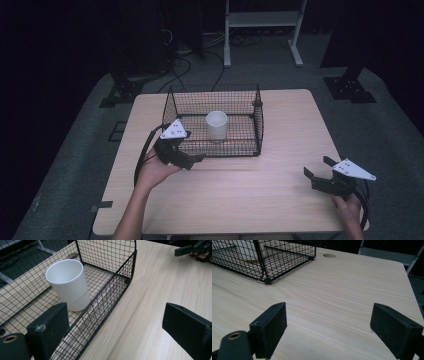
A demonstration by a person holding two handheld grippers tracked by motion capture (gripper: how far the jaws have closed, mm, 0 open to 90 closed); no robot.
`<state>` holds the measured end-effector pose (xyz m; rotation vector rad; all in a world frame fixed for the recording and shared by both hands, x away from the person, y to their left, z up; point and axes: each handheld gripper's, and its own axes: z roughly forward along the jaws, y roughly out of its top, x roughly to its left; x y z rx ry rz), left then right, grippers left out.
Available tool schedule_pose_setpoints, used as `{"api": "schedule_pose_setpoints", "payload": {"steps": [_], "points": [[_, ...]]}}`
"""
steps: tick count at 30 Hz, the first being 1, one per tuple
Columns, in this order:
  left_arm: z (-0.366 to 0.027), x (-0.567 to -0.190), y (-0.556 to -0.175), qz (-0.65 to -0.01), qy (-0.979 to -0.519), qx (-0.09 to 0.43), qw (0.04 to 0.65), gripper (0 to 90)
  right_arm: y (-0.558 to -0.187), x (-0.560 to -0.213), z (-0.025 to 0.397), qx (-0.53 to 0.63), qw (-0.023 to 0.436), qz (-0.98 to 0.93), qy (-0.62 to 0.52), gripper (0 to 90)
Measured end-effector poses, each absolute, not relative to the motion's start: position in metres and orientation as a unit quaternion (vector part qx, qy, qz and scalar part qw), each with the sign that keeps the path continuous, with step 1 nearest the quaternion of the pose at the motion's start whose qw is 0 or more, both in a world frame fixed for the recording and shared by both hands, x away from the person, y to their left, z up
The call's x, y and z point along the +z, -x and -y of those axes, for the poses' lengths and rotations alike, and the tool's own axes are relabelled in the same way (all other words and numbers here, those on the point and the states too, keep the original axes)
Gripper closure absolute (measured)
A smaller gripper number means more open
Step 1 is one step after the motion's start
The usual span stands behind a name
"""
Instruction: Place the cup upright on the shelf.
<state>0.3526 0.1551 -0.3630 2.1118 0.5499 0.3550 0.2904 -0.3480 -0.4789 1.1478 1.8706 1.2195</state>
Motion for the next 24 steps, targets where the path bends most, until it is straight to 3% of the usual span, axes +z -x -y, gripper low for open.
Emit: {"api": "schedule_pose_setpoints", "payload": {"steps": [24], "points": [[-0.166,-0.391,-0.317,-0.238,-0.842,0.142,0.462,6.2,-0.290,-0.479,0.348,0.459,0.313,-0.710,-0.434,13.1]]}}
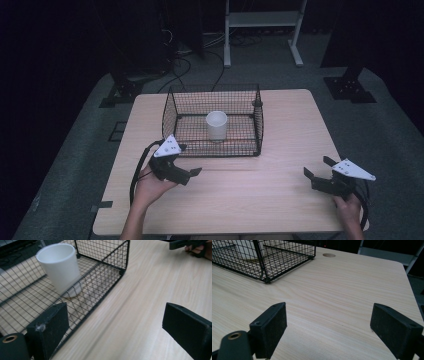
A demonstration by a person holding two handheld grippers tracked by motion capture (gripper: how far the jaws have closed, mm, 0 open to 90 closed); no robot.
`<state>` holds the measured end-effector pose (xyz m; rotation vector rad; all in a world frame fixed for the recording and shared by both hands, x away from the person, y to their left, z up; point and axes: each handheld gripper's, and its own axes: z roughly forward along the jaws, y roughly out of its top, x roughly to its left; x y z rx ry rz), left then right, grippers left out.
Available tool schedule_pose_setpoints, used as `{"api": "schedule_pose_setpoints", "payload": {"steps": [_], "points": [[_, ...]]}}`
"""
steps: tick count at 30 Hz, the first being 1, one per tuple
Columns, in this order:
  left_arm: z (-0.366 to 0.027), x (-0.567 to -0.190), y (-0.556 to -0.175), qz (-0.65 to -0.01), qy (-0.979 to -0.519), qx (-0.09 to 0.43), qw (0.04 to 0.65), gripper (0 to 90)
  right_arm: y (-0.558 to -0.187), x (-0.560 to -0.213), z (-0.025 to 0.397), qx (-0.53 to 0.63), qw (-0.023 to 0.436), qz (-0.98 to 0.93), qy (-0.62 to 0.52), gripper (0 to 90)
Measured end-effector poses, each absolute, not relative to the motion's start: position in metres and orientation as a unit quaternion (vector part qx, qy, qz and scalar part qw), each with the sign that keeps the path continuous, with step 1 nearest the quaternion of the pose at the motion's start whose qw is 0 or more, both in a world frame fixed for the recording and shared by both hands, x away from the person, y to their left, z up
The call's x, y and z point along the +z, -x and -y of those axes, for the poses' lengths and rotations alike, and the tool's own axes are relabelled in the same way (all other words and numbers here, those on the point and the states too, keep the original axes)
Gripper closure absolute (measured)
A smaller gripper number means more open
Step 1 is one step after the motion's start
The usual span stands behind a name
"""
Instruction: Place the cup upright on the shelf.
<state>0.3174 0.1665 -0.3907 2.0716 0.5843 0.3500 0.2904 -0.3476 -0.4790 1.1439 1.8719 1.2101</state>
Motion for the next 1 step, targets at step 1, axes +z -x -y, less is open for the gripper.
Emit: {"api": "schedule_pose_setpoints", "payload": {"steps": [1], "points": [[-0.1668,-0.3931,-0.3156,-0.239,-0.841,0.143,0.464,6.3,-0.2904,-0.4790,0.3474,0.458,0.313,-0.710,-0.433,13.1]]}}
